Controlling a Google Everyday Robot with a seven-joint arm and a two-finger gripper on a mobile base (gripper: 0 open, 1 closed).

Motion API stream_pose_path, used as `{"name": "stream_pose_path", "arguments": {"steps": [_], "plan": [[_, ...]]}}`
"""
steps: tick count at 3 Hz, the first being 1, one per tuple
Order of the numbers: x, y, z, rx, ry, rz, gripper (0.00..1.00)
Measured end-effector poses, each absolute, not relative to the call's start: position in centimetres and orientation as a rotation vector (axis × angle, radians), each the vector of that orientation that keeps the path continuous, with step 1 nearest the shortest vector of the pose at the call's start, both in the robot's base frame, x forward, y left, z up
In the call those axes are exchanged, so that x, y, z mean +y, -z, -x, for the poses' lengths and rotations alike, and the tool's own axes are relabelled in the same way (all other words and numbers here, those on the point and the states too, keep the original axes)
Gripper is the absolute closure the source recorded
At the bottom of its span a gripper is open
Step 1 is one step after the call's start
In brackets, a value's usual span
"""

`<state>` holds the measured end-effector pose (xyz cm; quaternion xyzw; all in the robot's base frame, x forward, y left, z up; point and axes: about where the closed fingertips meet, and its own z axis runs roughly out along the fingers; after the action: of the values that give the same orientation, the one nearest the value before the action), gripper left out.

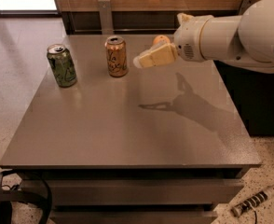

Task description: Knock orange can over

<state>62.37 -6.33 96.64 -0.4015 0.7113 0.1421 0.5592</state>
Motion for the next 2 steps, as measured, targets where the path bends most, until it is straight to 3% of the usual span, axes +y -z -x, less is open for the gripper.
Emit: {"name": "stream_pose_path", "arguments": {"steps": [2], "plan": [[-0.1,-91.7,-69.1,1.553,-0.528,0.811,0.00]]}}
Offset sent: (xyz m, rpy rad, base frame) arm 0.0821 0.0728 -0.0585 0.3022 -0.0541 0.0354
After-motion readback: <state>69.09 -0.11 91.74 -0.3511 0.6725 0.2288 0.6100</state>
